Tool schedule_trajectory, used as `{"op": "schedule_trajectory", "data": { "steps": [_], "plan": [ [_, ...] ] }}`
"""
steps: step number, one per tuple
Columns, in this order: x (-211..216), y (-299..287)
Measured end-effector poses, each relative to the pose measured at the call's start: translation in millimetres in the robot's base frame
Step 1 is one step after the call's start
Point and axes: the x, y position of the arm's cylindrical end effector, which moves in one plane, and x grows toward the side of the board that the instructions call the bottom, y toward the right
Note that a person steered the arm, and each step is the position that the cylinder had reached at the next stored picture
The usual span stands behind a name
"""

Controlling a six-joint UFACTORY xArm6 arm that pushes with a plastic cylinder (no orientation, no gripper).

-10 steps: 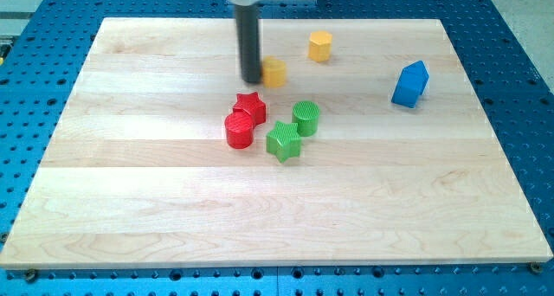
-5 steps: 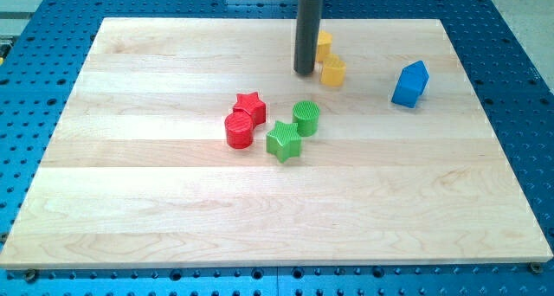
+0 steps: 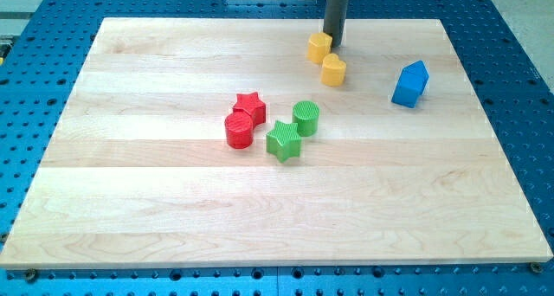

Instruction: Move the yellow blocks vertically to each other

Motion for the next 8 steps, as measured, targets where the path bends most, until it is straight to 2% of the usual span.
{"op": "schedule_trajectory", "data": {
  "steps": [1,2,3,4,6,8],
  "plan": [
    [-39,1],
    [-38,-28],
    [-20,-46],
    [7,-14],
    [7,-2],
    [0,-92]
  ]
}}
